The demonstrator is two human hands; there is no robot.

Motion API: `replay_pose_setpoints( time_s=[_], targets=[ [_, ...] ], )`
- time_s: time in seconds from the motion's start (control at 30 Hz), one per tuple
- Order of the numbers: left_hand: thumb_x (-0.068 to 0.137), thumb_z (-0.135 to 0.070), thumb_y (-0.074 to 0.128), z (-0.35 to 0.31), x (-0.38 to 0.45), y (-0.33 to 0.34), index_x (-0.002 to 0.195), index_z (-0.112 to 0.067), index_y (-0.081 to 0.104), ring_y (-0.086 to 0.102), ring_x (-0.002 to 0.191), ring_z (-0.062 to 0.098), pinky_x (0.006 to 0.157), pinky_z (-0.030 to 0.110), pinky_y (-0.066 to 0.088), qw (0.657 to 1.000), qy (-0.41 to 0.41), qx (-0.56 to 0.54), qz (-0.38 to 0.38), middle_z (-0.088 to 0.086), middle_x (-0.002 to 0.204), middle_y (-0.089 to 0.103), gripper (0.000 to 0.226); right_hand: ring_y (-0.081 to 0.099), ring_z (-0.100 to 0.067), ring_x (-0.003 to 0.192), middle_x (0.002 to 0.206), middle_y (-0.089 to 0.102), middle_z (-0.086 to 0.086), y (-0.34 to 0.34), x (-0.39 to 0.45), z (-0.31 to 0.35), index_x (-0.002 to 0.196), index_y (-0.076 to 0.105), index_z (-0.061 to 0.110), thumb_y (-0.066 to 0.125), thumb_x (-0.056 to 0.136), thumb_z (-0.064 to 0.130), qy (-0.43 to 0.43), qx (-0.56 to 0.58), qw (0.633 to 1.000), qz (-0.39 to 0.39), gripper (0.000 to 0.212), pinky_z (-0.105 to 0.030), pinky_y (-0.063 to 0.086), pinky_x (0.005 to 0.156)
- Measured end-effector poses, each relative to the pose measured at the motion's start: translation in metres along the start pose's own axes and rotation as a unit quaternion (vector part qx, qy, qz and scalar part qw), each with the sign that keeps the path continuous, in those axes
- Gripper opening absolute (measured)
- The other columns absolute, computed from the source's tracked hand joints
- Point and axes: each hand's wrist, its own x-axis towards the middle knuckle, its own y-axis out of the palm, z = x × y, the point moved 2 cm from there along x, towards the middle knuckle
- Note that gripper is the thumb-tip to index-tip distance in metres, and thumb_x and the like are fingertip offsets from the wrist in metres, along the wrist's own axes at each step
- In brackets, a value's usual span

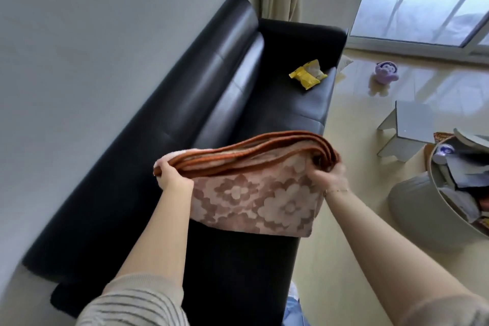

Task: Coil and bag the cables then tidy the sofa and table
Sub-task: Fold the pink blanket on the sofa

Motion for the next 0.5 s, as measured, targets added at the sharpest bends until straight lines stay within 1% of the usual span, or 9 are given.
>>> replay_pose_setpoints(
  time_s=[0.03, 0.07, 0.17, 0.23, 0.3, 0.37, 0.43, 0.5],
  targets=[
    [0.091, -0.045, 0.062, -0.009, -0.001, 0.024, 0.13, -0.025, 0.057, 0.06, 0.112, 0.024, 0.095, 0.039, 0.05, 1.0, 0.021, 0.001, 0.011, 0.0, 0.133, 0.058, 0.045, 0.045, -0.019, 0.031, 0.039, 0.045, -0.004, 0.029, 0.004, 0.002, 0.051, 0.046, 0.013, 0.055, 0.074, 0.003, 0.009, 0.037, 0.999, 0.029, 0.027, -0.022, 0.047, 0.039],
    [0.091, -0.046, 0.061, -0.018, -0.003, 0.042, 0.132, -0.026, 0.056, 0.059, 0.113, 0.025, 0.099, 0.04, 0.049, 0.999, 0.039, 0.001, 0.022, 0.001, 0.134, 0.057, 0.046, 0.045, -0.019, 0.03, 0.039, 0.044, -0.004, 0.05, 0.003, 0.001, 0.048, 0.045, 0.011, 0.056, 0.073, 0.002, 0.01, 0.048, 0.997, 0.06, 0.028, -0.023, 0.047, 0.039],
    [0.094, -0.047, 0.057, -0.048, -0.011, 0.088, 0.138, -0.026, 0.051, 0.058, 0.116, 0.024, 0.101, 0.037, 0.047, 0.992, 0.1, 0.012, 0.072, 0.002, 0.135, 0.056, 0.049, 0.052, -0.02, 0.038, 0.046, 0.051, -0.004, 0.097, -0.004, 0.002, 0.052, 0.053, 0.007, 0.061, 0.07, 0.002, 0.01, 0.06, 0.99, 0.13, 0.02, -0.024, 0.051, 0.047],
    [0.095, -0.047, 0.056, -0.063, -0.015, 0.101, 0.141, -0.025, 0.048, 0.058, 0.116, 0.025, 0.102, 0.039, 0.047, 0.987, 0.128, 0.015, 0.097, 0.004, 0.135, 0.056, 0.051, 0.059, -0.023, 0.043, 0.05, 0.058, -0.008, 0.114, -0.016, 0.002, 0.056, 0.059, 0.0, 0.061, 0.072, 0.006, -0.014, 0.051, 0.987, 0.153, 0.017, -0.028, 0.055, 0.049],
    [0.094, -0.048, 0.057, -0.074, -0.019, 0.102, 0.141, -0.025, 0.047, 0.059, 0.115, 0.026, 0.102, 0.044, 0.048, 0.983, 0.14, 0.007, 0.117, 0.004, 0.135, 0.057, 0.053, 0.063, -0.025, 0.047, 0.054, 0.061, -0.009, 0.122, -0.028, -0.003, 0.058, 0.062, -0.003, 0.06, 0.073, 0.01, -0.038, 0.024, 0.983, 0.177, 0.02, -0.03, 0.057, 0.051],
    [0.092, -0.05, 0.059, -0.082, -0.024, 0.094, 0.139, -0.027, 0.048, 0.06, 0.113, 0.026, 0.1, 0.046, 0.05, 0.982, 0.14, -0.002, 0.13, 0.003, 0.132, 0.058, 0.053, 0.066, -0.023, 0.052, 0.057, 0.064, -0.008, 0.121, -0.042, -0.011, 0.062, 0.064, -0.001, 0.06, 0.075, 0.013, -0.059, 0.005, 0.978, 0.199, 0.021, -0.029, 0.058, 0.054],
    [0.092, -0.049, 0.06, -0.088, -0.028, 0.076, 0.134, -0.029, 0.051, 0.062, 0.109, 0.024, 0.097, 0.045, 0.052, 0.979, 0.144, -0.009, 0.147, 0.002, 0.127, 0.061, 0.047, 0.066, -0.021, 0.054, 0.059, 0.065, -0.005, 0.108, -0.057, -0.022, 0.066, 0.065, 0.003, 0.061, 0.073, 0.014, -0.081, -0.004, 0.974, 0.212, 0.013, -0.026, 0.057, 0.053],
    [0.092, -0.047, 0.061, -0.089, -0.033, 0.052, 0.125, -0.03, 0.054, 0.064, 0.105, 0.023, 0.094, 0.044, 0.054, 0.973, 0.145, -0.01, 0.177, 0.0, 0.12, 0.064, 0.038, 0.066, -0.018, 0.055, 0.06, 0.066, -0.003, 0.087, -0.069, -0.028, 0.067, 0.066, 0.008, 0.067, 0.065, 0.011, -0.115, -0.027, 0.968, 0.22, 0.004, -0.023, 0.055, 0.052]
  ],
)
